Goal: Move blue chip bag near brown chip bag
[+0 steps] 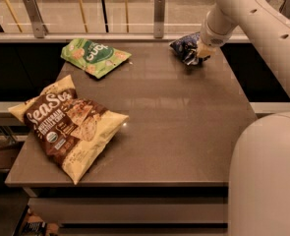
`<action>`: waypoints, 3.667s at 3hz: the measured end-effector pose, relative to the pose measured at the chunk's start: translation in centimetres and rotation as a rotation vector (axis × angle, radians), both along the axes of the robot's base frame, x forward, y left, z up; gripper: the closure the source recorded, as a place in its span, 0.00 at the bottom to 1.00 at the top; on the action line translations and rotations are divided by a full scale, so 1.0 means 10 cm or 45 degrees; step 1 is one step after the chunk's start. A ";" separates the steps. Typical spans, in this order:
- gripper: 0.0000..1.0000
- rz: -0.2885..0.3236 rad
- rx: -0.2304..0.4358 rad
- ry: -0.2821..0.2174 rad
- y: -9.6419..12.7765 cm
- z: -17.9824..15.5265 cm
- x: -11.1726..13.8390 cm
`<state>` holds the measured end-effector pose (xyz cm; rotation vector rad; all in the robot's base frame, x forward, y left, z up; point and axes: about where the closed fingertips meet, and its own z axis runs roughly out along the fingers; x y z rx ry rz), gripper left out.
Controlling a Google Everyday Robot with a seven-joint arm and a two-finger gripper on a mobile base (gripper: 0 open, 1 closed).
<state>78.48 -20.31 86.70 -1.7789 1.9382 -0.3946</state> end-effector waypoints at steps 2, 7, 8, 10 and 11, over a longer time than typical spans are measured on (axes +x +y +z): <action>1.00 0.026 0.017 0.002 0.03 0.08 -0.01; 1.00 0.039 0.014 -0.108 0.21 1.19 -1.07; 1.00 0.056 0.026 -0.140 0.28 1.22 -1.39; 1.00 0.083 0.032 -0.189 0.63 1.19 -1.94; 1.00 0.066 0.026 -0.206 0.83 1.11 -2.22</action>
Offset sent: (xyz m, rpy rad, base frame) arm 0.0007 0.0018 0.0322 0.0366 -0.0069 0.0501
